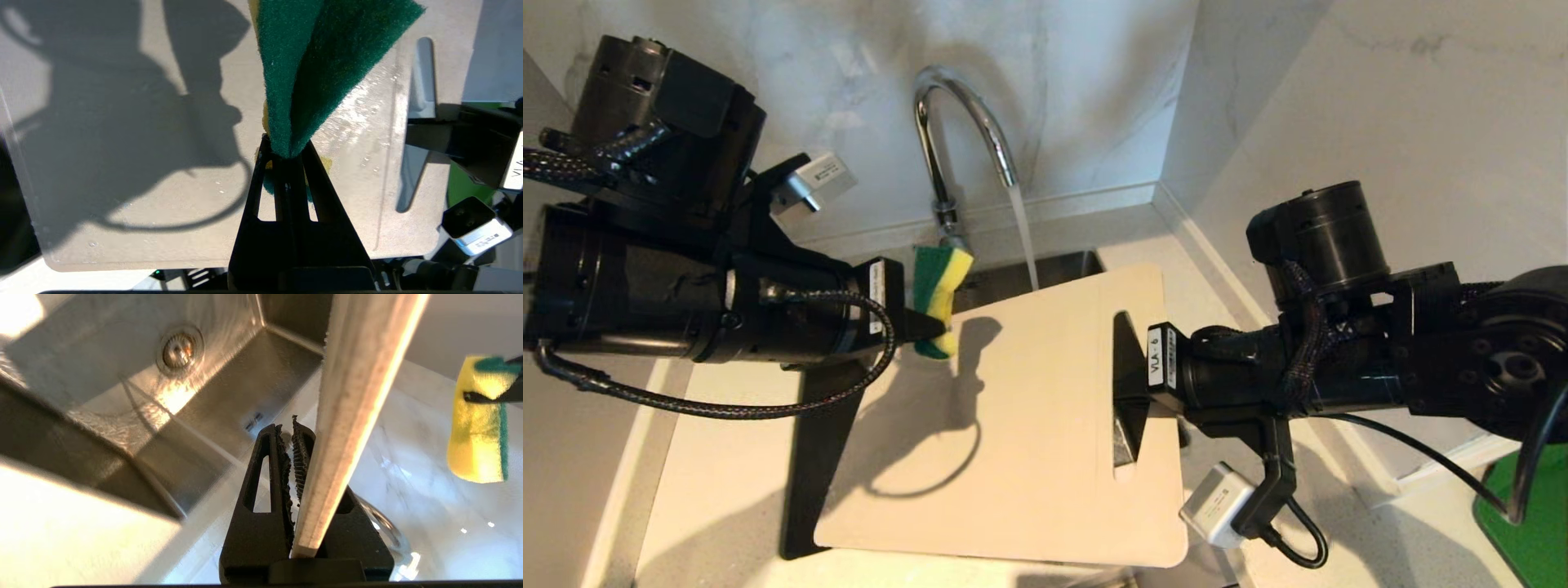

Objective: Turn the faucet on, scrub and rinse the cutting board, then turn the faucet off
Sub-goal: Scrub the cutting board underwater

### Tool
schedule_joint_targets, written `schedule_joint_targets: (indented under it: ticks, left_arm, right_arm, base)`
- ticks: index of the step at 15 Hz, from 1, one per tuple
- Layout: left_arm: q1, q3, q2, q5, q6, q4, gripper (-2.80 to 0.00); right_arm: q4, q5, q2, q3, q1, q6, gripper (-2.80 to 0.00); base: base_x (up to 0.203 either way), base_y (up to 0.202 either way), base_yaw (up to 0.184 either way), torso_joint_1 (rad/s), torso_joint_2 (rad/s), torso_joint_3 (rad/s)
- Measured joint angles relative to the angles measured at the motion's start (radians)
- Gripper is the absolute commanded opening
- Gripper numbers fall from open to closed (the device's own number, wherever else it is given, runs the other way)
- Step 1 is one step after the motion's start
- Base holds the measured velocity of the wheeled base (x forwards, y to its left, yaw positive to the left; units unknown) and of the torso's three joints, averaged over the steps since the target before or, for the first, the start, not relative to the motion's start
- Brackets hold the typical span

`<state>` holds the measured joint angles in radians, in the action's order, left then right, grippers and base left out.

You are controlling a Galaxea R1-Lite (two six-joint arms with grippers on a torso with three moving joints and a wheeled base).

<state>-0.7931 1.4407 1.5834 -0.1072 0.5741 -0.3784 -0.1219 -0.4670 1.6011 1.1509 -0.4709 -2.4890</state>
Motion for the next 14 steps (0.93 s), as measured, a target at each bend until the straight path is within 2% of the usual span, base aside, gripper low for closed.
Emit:
schedule_joint_targets:
  ticks: [6,9,14]
  left_arm:
    - [-0.141,0.035,0.058,-0.011,0.056,0.008,-2.8]
    - [-0.158,0.009,0.06,-0.013,0.083,0.006,-2.8]
    - [-0.16,-0.095,0.047,-0.013,0.086,0.013,-2.8]
  right_arm:
    - [-0.007,0.035,0.0,0.05,-0.01,-0.003,-2.8]
    - [-0.016,0.037,0.001,0.051,-0.011,-0.003,-2.8]
    - [-0.012,0.038,0.0,0.049,-0.011,-0.003,-2.8]
  base:
    - [0.0,0.0,0.0,0.0,0.0,0.0]
    - [0.0,0.0,0.0,0.0,0.0,0.0]
    - [0.0,0.0,0.0,0.0,0.0,0.0]
